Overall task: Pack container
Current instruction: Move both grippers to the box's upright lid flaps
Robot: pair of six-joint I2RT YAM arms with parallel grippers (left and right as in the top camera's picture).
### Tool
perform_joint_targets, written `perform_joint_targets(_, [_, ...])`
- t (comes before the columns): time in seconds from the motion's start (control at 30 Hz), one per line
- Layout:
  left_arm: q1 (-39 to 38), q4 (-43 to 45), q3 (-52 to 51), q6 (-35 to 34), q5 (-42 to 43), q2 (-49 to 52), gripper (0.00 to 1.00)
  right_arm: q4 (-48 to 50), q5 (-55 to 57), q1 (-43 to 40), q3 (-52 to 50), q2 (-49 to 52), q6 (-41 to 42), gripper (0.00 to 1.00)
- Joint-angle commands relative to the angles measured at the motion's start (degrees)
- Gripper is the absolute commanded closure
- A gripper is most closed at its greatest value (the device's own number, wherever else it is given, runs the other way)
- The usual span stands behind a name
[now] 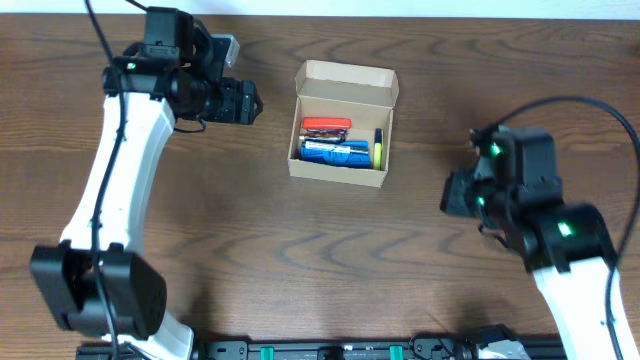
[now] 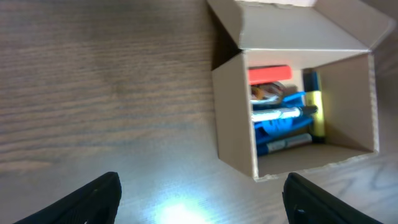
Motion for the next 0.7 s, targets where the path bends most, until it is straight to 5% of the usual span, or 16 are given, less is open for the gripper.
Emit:
perform_joint_targets(0.0, [0.15,1.55,-0.33,-2.54,0.00,2.29,0.25,3.45,1.33,-2.05,-0.55,6.58,2.14,0.99])
perform_joint_targets(0.13, [0.15,3.72,-0.33,-4.48,0.57,5.09,0.57,8.48,0.92,-4.09,-0.55,14.49,3.80,0.99])
perform_joint_targets(0.23, [0.15,4.44,-0.33,-4.66,1.42,7.69,0.91,12.63,-0.63,-4.96,-0.55,20.31,4.13,0.99])
perform_joint_targets(0.67, [0.13,3.37,-0.33,-5.70,2.32,15.21,0.94,35.67,-13.05,-4.33,-0.52,39.08,6.88,0.99])
